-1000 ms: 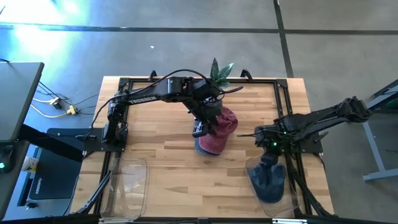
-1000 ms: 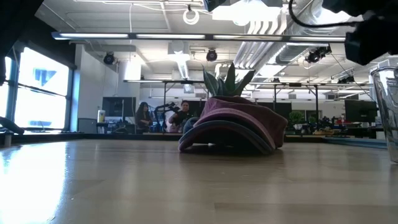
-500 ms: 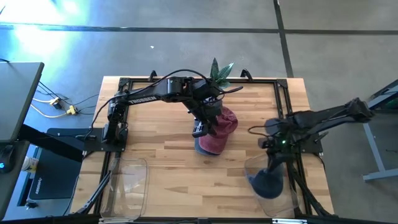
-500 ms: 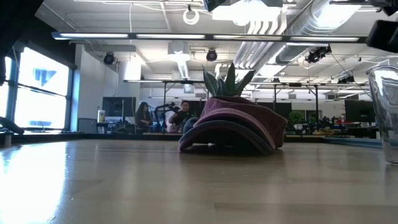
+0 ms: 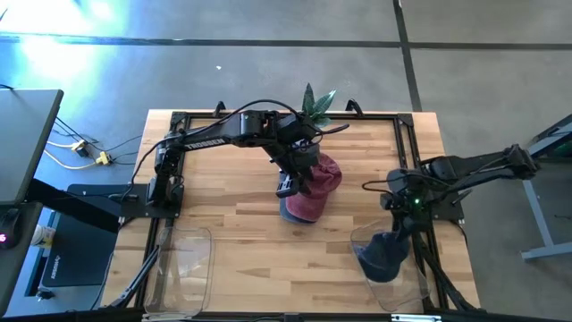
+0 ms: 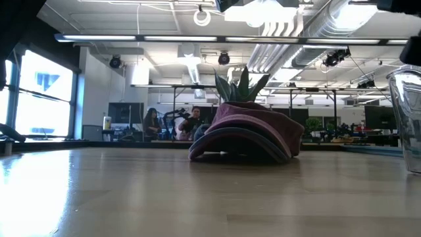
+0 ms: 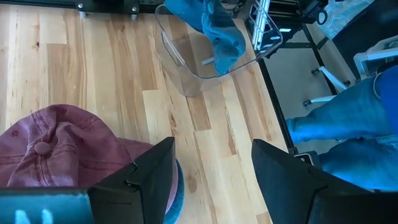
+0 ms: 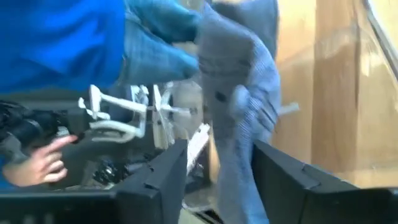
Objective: Pick & Place hat
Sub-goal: Put the blue cap into the right transparent bin
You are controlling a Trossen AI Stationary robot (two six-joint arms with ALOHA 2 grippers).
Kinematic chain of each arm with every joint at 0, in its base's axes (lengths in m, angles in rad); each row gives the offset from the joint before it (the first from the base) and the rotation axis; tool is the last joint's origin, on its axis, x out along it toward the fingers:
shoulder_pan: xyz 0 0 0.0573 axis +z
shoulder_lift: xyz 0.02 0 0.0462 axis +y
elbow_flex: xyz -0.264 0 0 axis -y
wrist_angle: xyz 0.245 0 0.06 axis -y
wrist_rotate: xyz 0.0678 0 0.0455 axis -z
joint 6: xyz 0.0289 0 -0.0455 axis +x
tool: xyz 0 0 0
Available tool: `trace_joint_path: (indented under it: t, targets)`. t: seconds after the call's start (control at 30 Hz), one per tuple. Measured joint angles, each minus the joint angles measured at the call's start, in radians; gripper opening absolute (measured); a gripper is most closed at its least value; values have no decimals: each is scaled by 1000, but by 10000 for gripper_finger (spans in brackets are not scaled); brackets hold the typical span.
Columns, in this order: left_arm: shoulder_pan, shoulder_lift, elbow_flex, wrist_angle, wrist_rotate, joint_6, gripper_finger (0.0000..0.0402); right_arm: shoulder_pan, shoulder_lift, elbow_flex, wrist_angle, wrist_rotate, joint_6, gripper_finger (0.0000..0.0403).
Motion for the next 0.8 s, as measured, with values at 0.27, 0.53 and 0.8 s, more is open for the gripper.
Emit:
trace_joint_path:
  t: [0.27,0.53,0.8]
  targets:
    - [0,0,0,16,0,0,208,-9,26,34,61,142,-62,178]
    - [0,0,0,34,0,0,208,-8,173,16,156,-25,-92,166]
    - [0,0,0,33,0,0,208,-7,203,14,241,-321,-85,35]
